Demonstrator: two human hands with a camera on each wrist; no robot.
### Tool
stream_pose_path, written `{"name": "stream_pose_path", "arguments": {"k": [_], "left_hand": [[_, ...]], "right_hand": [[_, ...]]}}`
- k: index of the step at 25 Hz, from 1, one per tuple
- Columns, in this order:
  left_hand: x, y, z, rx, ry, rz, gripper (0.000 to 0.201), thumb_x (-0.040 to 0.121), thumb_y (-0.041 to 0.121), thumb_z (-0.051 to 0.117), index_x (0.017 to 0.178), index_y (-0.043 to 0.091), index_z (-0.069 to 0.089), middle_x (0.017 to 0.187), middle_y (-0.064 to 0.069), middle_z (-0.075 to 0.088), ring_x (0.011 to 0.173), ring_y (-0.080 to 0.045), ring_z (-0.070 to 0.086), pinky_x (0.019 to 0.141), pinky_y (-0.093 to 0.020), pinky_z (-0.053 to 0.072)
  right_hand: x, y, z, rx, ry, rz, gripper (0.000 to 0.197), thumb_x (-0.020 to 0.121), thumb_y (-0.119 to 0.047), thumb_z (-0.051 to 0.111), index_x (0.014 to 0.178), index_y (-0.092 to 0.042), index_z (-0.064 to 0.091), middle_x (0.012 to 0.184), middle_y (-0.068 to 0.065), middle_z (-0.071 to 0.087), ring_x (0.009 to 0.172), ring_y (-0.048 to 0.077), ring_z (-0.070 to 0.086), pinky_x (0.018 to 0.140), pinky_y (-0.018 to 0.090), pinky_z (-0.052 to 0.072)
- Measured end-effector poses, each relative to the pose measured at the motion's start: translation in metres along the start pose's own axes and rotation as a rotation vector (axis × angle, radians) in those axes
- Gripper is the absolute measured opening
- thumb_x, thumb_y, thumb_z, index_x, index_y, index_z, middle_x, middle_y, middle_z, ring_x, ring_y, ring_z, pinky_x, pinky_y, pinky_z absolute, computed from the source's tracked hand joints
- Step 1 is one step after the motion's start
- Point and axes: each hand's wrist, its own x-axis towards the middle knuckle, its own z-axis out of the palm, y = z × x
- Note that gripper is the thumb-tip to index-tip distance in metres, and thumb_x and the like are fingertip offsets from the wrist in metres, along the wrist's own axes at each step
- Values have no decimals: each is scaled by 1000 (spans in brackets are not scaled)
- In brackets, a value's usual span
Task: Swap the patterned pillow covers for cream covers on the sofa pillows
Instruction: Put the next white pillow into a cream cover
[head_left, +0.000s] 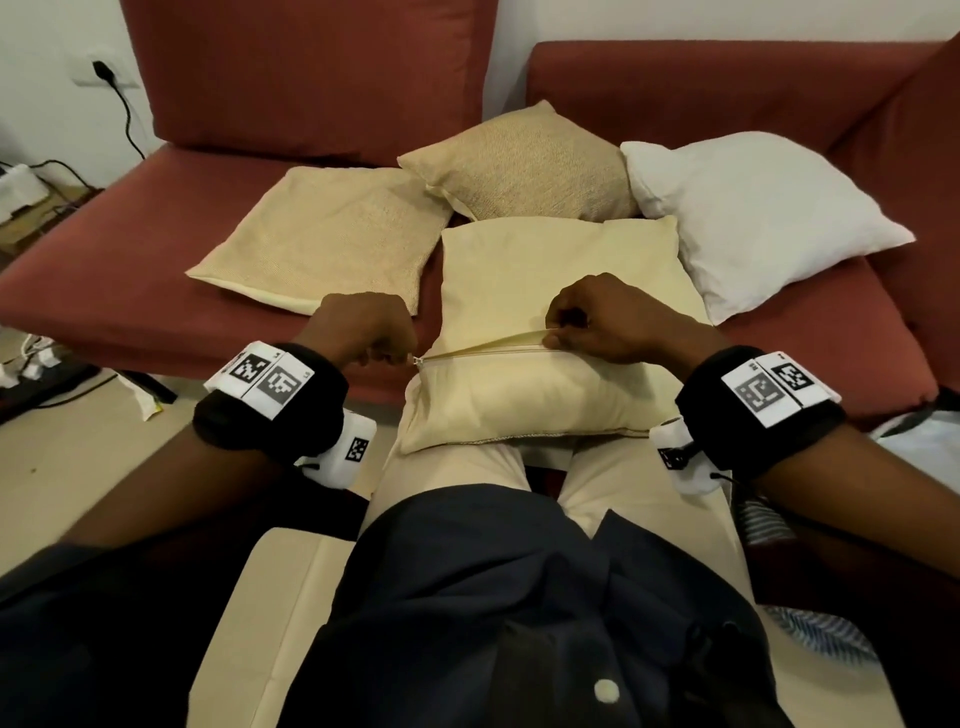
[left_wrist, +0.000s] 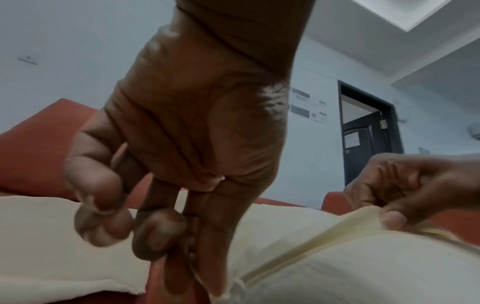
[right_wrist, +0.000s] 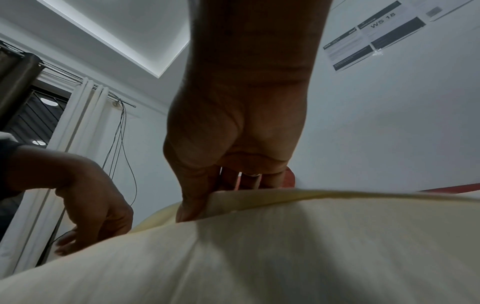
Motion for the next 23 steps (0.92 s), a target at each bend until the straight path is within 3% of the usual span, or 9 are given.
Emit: {"name": "stream_pose_path", "arguments": {"k": [4, 7, 10, 13, 15, 18, 20, 21, 23], "left_hand": [[18, 4, -3, -35, -201, -36, 12, 87, 13, 62, 76, 10, 56, 67, -3, 51, 55, -18, 46, 55, -25, 40], [31, 5, -6, -50, -188, 64, 12, 86, 13, 63, 75, 8, 58, 63, -5, 57, 54, -20, 50, 52, -25, 41], [39, 8, 0, -8, -172, 270, 10, 81, 12, 66, 74, 9, 59, 70, -7, 62, 63, -20, 52, 57, -27, 41], [52, 3, 14, -110, -112, 408, 15, 77, 13, 58, 89, 5, 61, 85, -10, 67, 77, -25, 61, 70, -37, 49], [51, 6, 17, -318, -14, 363, 13, 87, 20, 50, 85, 8, 55, 80, -9, 64, 75, -30, 60, 70, -41, 51], [42, 26, 15, -759, -34, 134, 48, 94, 59, 42, 95, 11, 50, 70, -8, 53, 58, -22, 52, 52, -29, 47], [42, 36, 14, -827, -55, 85, 90, 76, 78, 51, 128, 5, 44, 88, -6, 60, 69, -16, 56, 53, -26, 50], [44, 38, 16, -843, -52, 96, 92, 69, 80, 59, 120, 4, 46, 105, -5, 63, 81, -16, 59, 60, -26, 51], [48, 44, 16, -965, -35, 113, 84, 73, 61, 72, 135, 11, 47, 126, -4, 59, 97, -14, 58, 74, -24, 48]], "right_hand": [[0, 2, -3, 10, -26, 2, 12, 86, -32, 71, 78, -26, 63, 73, -18, 55, 68, 2, 51, 66, 27, 38], [-4, 7, -1, 81, 2, 18, 13, 87, -32, 69, 80, -22, 64, 73, -11, 60, 68, 7, 54, 65, 31, 44], [-10, 14, 2, 164, 90, 21, 20, 89, -38, 66, 84, -18, 67, 79, -5, 64, 71, 8, 56, 68, 33, 47], [-13, 19, 4, 194, 163, 8, 24, 90, -40, 65, 86, -17, 67, 84, -6, 63, 74, 7, 55, 67, 31, 47], [-13, 20, 8, 219, 196, 29, 22, 90, -42, 64, 85, -20, 65, 84, -8, 61, 75, 7, 55, 68, 32, 48], [-12, 27, 16, 241, 207, 43, 20, 90, -44, 63, 83, -25, 61, 81, -10, 58, 76, 8, 54, 68, 33, 47], [-12, 33, 18, 233, 206, 20, 19, 91, -44, 62, 83, -27, 60, 81, -11, 57, 76, 8, 53, 70, 31, 46], [-12, 34, 17, 241, 204, 7, 19, 92, -44, 61, 83, -27, 59, 81, -11, 56, 77, 8, 53, 70, 30, 45], [-5, 32, 12, 272, 195, -4, 17, 93, -42, 61, 84, -27, 58, 81, -11, 57, 79, 10, 54, 71, 32, 46]]}}
